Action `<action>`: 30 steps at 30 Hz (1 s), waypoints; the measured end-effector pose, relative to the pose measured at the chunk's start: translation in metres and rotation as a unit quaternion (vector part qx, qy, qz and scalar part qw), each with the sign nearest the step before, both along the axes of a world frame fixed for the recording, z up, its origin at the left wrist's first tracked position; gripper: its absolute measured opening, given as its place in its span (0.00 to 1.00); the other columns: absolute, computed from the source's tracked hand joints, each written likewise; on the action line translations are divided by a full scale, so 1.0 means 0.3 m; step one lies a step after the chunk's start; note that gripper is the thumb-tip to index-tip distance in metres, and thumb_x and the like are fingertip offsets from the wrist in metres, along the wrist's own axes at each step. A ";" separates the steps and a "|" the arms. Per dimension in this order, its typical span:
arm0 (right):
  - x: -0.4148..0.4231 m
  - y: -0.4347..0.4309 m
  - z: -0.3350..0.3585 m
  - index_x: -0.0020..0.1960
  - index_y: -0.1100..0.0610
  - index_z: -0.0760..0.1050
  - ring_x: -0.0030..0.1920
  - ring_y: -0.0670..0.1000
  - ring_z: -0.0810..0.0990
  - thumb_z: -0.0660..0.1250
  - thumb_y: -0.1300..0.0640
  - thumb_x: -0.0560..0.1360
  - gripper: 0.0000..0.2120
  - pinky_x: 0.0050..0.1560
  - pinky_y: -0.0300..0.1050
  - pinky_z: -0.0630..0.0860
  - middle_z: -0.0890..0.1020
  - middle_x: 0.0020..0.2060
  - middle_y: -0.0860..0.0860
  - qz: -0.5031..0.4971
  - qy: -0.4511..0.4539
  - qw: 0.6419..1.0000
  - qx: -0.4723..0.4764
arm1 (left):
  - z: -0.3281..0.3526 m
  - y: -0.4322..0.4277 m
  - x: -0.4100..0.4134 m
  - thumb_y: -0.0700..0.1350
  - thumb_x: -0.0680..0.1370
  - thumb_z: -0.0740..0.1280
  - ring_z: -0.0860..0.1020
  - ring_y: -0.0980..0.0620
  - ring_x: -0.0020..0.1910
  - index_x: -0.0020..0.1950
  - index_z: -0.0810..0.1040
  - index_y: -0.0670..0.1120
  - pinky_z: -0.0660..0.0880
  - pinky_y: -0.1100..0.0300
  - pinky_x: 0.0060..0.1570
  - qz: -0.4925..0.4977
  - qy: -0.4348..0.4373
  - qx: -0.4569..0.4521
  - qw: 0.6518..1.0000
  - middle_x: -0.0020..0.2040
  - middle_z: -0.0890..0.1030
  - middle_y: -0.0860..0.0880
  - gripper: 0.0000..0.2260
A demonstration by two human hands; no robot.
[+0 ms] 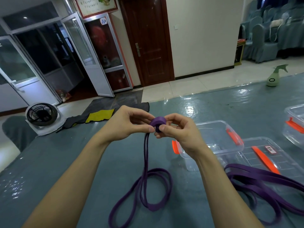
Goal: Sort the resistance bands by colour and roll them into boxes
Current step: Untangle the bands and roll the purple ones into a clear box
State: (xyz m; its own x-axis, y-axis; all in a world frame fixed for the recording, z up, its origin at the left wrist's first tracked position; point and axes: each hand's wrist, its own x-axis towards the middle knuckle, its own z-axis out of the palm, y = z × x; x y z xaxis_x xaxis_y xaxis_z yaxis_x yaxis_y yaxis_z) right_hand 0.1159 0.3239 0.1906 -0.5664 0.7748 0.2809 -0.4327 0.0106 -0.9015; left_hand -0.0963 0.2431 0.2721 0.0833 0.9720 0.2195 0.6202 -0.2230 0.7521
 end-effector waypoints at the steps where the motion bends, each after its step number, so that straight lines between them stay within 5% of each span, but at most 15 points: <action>1: -0.001 0.001 -0.004 0.59 0.74 0.77 0.42 0.66 0.88 0.75 0.71 0.75 0.15 0.56 0.61 0.87 0.79 0.46 0.68 -0.001 0.010 1.000 -0.010 | -0.013 -0.001 0.003 0.49 0.70 0.83 0.90 0.50 0.51 0.58 0.89 0.49 0.84 0.62 0.55 0.002 -0.030 0.000 1.000 0.50 0.91 0.49 0.17; 4: -0.005 0.008 -0.010 0.58 0.71 0.79 0.45 0.65 0.88 0.77 0.64 0.71 0.19 0.59 0.63 0.85 0.82 0.48 0.69 -0.001 0.044 0.999 -0.031 | -0.049 0.007 0.016 0.46 0.70 0.83 0.90 0.48 0.52 0.60 0.89 0.45 0.84 0.61 0.56 0.014 -0.072 0.004 0.997 0.51 0.91 0.47 0.19; 15: -0.036 0.023 -0.087 0.59 0.59 0.83 0.43 0.44 0.83 0.76 0.58 0.77 0.12 0.48 0.36 0.77 0.88 0.44 0.51 -0.046 0.083 0.995 -0.039 | -0.116 0.040 0.072 0.46 0.69 0.84 0.90 0.46 0.55 0.56 0.90 0.53 0.85 0.59 0.56 0.058 -0.179 0.034 0.982 0.53 0.91 0.46 0.16; 18: -0.051 0.004 -0.110 0.58 0.58 0.84 0.44 0.49 0.78 0.79 0.57 0.75 0.13 0.49 0.41 0.74 0.86 0.45 0.52 -0.033 0.097 0.991 -0.089 | -0.130 0.036 0.080 0.45 0.69 0.84 0.90 0.47 0.55 0.59 0.89 0.50 0.84 0.61 0.55 0.060 -0.168 0.032 0.983 0.53 0.91 0.47 0.19; 20: -0.042 -0.003 -0.115 0.59 0.61 0.83 0.45 0.54 0.78 0.78 0.58 0.75 0.15 0.49 0.45 0.73 0.86 0.46 0.56 -0.019 0.074 0.993 -0.092 | -0.129 0.027 0.072 0.45 0.69 0.84 0.90 0.48 0.54 0.59 0.89 0.47 0.85 0.59 0.55 0.069 -0.131 0.028 0.989 0.53 0.91 0.47 0.20; 23: 0.012 0.017 -0.092 0.60 0.61 0.83 0.41 0.55 0.84 0.78 0.59 0.77 0.13 0.44 0.49 0.77 0.88 0.46 0.52 -0.019 -0.115 0.992 0.045 | -0.094 0.012 0.039 0.43 0.69 0.85 0.90 0.51 0.49 0.58 0.89 0.45 0.86 0.57 0.55 0.075 -0.012 -0.013 0.997 0.49 0.91 0.49 0.18; 27: 0.037 0.017 -0.039 0.63 0.48 0.85 0.35 0.45 0.81 0.85 0.47 0.70 0.23 0.38 0.36 0.76 0.85 0.51 0.44 -0.077 -0.287 0.929 0.223 | -0.018 0.005 0.050 0.47 0.71 0.86 0.87 0.61 0.44 0.55 0.80 0.56 0.85 0.55 0.51 0.045 0.246 -0.080 0.965 0.46 0.90 0.55 0.20; 30: -0.001 -0.017 -0.025 0.59 0.49 0.87 0.43 0.47 0.82 0.84 0.48 0.72 0.17 0.48 0.47 0.80 0.84 0.47 0.47 -0.059 -0.331 0.898 0.285 | 0.025 0.007 0.084 0.52 0.70 0.86 0.84 0.64 0.42 0.51 0.70 0.58 0.85 0.53 0.45 0.021 0.325 -0.110 0.939 0.46 0.89 0.57 0.25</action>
State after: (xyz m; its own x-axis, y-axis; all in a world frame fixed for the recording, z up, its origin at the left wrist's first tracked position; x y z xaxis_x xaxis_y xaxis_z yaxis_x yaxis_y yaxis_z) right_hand 0.1155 0.3188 0.1832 -0.6787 0.6779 0.2825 0.2299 0.5615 -0.7949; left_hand -0.0710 0.2451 0.2794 0.0904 0.9934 -0.0705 0.9688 -0.0713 0.2372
